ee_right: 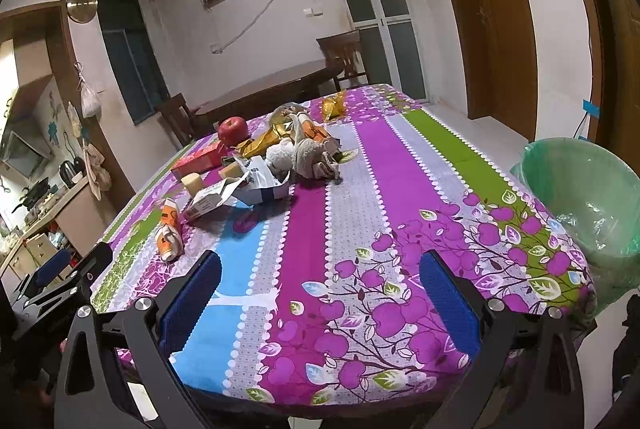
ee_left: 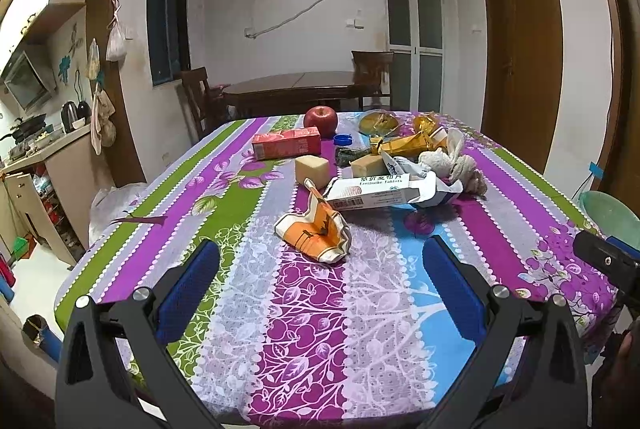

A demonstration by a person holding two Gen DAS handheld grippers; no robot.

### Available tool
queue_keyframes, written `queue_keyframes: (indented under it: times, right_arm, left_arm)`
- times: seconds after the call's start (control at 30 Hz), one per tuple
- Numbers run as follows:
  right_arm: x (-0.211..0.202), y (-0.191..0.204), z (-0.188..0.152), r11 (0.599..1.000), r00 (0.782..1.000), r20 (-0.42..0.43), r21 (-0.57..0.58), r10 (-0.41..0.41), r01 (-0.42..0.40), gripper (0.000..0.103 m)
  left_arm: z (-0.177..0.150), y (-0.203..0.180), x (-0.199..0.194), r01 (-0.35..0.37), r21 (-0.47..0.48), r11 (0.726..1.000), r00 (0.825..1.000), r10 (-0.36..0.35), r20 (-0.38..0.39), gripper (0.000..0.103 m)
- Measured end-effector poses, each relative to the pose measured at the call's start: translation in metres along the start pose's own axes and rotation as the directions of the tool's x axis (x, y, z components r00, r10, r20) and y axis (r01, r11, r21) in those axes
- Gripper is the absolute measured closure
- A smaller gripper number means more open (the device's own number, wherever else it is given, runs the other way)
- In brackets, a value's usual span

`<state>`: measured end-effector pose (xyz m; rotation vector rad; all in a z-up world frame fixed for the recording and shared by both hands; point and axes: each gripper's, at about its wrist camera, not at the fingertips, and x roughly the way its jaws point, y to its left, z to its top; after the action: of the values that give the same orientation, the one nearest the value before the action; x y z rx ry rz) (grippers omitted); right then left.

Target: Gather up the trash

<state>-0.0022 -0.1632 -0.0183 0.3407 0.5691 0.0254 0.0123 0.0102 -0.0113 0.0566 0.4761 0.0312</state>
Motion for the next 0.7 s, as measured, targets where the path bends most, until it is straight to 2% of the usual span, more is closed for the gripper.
queue_keyframes:
  times: [0.4,0.57,0.7]
  right_arm:
    - [0.007,0.019,0.001,0.998,1.0,-0.015,-0.06,0.019,-0.02,0.004]
    - [0.012,0.036,0.005,0.989,0.999,-0.017,-0.145,0.042,-0.044,0.004]
    - [0.013,0.047,0.008,0.977,0.998,0.005,-0.208,0.057,-0.054,0.004]
  left_arm:
    - [-0.004,0.012,0.007,-0.036,-0.029,0.999,0.999,0.035,-0.036,0.005]
    - [-0.002,0.024,0.014,-0.062,-0.057,0.996,0.997,0.06,-0.047,0.005]
    - [0.001,0.045,0.029,-0.034,-0.05,0.998,0.994,0.029,-0.102,0.005]
